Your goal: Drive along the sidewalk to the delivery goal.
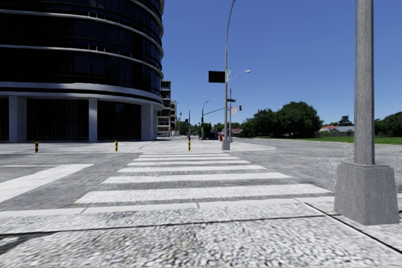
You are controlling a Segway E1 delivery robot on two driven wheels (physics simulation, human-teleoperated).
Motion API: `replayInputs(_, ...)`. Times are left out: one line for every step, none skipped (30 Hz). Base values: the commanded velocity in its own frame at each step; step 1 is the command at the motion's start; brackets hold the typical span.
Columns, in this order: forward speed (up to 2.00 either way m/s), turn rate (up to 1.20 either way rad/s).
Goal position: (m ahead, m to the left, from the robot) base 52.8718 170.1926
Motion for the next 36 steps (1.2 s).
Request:
replayInputs(2.00,0.13)
replayInputs(2.00,0.16)
replayInputs(2.00,0.16)
replayInputs(2.00,0.18)
replayInputs(2.00,0.24)
replayInputs(2.00,0.28)
replayInputs(2.00,0.28)
replayInputs(2.00,0.30)
replayInputs(2.00,0.31)
replayInputs(2.00,0.31)
replayInputs(2.00,0.31)
replayInputs(2.00,0.31)
replayInputs(2.00,0.31)
replayInputs(2.00,0.31)
replayInputs(2.00,0.32)
replayInputs(2.00,0.32)
replayInputs(2.00,0.32)
replayInputs(2.00,0.33)
replayInputs(2.00,0.33)
replayInputs(2.00,0.33)
replayInputs(2.00,0.33)
replayInputs(2.00,0.33)
replayInputs(2.00,0.22)
replayInputs(2.00,0.08)
replayInputs(2.00,0.08)
replayInputs(2.00,0.00)
replayInputs(2.00,0.00)
replayInputs(2.00,0.00)
replayInputs(2.00,0.00)
replayInputs(2.00,0.00)
replayInputs(2.00,0.00)
replayInputs(2.00,0.00)
replayInputs(2.00,0.00)
replayInputs(2.00,0.00)
replayInputs(2.00,0.00)
replayInputs(2.00,0.00)
